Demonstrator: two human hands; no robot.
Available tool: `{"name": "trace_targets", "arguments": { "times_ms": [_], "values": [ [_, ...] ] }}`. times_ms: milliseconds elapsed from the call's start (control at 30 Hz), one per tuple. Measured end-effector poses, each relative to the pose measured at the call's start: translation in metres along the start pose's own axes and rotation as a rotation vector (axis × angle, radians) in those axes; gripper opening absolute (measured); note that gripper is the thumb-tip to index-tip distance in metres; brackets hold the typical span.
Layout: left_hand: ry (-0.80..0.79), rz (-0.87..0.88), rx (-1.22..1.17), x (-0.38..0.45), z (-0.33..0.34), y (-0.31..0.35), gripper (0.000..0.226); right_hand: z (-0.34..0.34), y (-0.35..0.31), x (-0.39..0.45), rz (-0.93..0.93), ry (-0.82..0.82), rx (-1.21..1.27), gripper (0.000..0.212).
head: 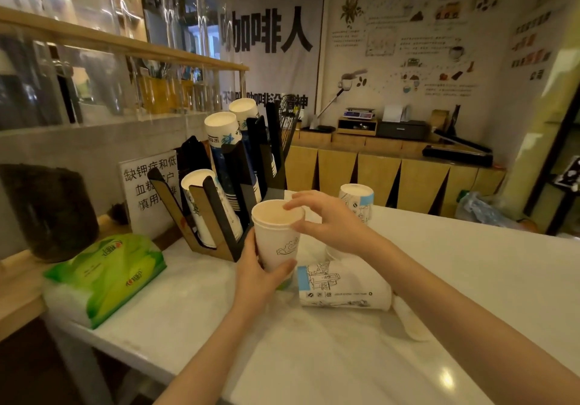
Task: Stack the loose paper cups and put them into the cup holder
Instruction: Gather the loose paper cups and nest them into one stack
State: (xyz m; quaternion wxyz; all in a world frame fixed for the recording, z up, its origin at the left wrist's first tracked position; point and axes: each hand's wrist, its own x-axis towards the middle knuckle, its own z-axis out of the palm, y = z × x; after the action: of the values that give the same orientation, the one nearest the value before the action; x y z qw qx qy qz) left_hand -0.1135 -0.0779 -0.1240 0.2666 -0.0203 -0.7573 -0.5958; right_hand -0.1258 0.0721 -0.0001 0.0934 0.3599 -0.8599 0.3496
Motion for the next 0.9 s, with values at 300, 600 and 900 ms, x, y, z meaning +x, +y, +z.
{"name": "trace_targets", "arguments": {
  "times_ms": [300, 600, 900],
  "values": [
    [0.212, 0.486, 0.466, -0.02, -0.003, 0.047, 0.07, -0.044, 0.021, -0.055, 0.132, 0.161, -0.135, 0.048],
    [-0.631, 0.465, 0.741, -0.029, 0.052, 0.086, 0.083, -0.066, 0.084, -0.096, 0.74, 0.047, -0.327, 0.071],
    [-0.624, 0.417, 0.959, -0.028, 0.075, 0.067, 0.086, -0.068, 0.108, -0.107, 0.973, -0.243, 0.041, 0.063]
  ]
}}
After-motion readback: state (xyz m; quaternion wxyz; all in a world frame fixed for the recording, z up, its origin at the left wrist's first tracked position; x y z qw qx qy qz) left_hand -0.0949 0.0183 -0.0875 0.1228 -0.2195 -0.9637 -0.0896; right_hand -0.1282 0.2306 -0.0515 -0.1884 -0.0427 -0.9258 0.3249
